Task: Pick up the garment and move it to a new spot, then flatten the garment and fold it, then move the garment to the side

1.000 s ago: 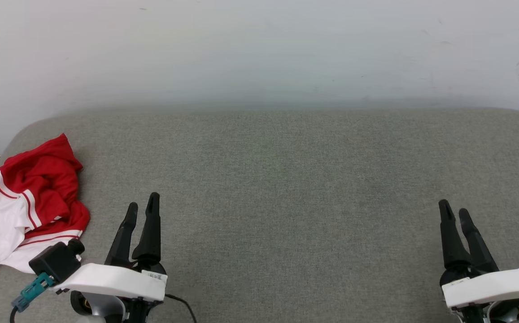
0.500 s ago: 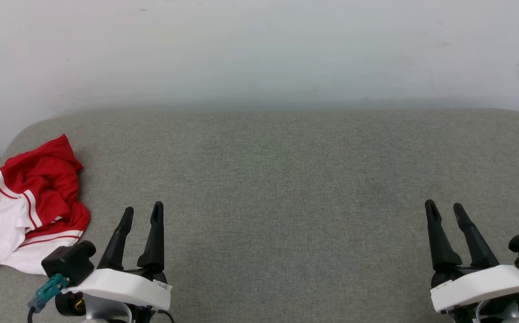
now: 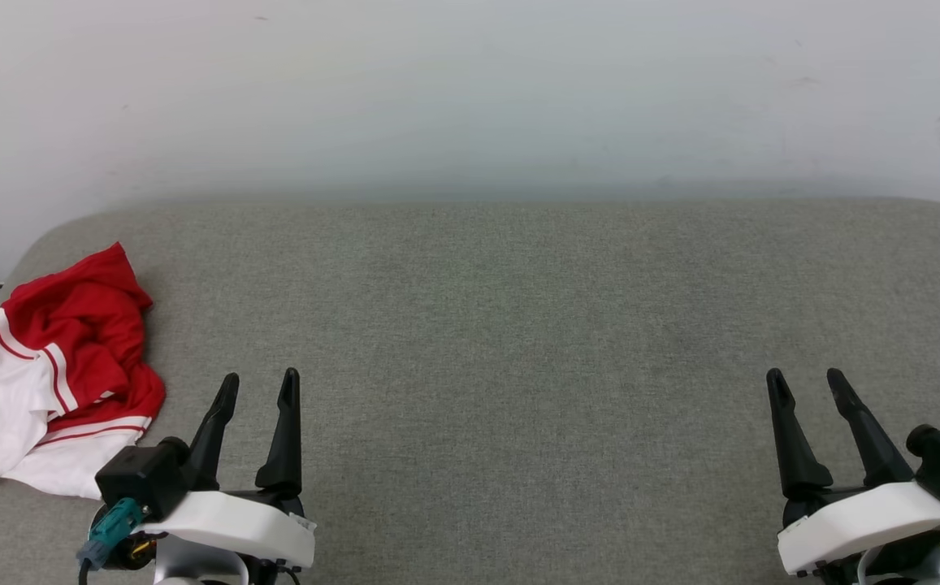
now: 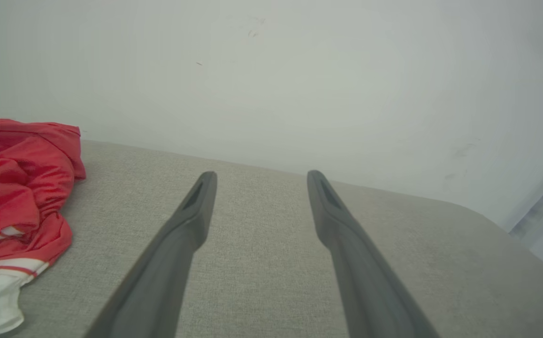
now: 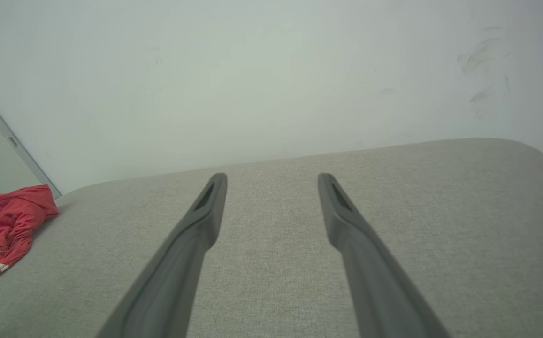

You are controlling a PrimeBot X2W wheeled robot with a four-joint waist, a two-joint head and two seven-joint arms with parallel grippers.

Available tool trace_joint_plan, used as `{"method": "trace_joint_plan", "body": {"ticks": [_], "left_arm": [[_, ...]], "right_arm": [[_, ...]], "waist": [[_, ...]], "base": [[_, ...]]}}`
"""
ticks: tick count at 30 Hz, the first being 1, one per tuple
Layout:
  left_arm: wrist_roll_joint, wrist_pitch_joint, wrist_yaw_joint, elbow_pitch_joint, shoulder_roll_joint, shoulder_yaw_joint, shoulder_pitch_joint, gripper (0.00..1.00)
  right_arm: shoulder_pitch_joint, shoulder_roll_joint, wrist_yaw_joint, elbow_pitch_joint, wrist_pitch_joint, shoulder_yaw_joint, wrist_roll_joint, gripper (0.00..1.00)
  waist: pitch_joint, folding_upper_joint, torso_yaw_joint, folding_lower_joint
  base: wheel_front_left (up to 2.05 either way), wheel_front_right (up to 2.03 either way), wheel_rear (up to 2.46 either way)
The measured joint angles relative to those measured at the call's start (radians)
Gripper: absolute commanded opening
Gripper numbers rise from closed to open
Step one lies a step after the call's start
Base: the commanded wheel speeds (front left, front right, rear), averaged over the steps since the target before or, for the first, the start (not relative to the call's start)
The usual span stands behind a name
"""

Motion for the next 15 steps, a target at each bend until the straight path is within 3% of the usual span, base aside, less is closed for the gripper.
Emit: {"method": "trace_joint_plan", "body": {"ticks": [15], "left_arm": [[0.098, -0.034, -0.005, 0.041, -0.002, 0.0, 0.001, 1.0]], "right_arm": [[0.015, 0.002, 0.0, -0.037, 0.026, -0.007, -0.124, 1.0]], "waist": [[-0.002, 0.0, 0.003, 0.0]], "base": [[0.0, 0.0, 0.0]]}}
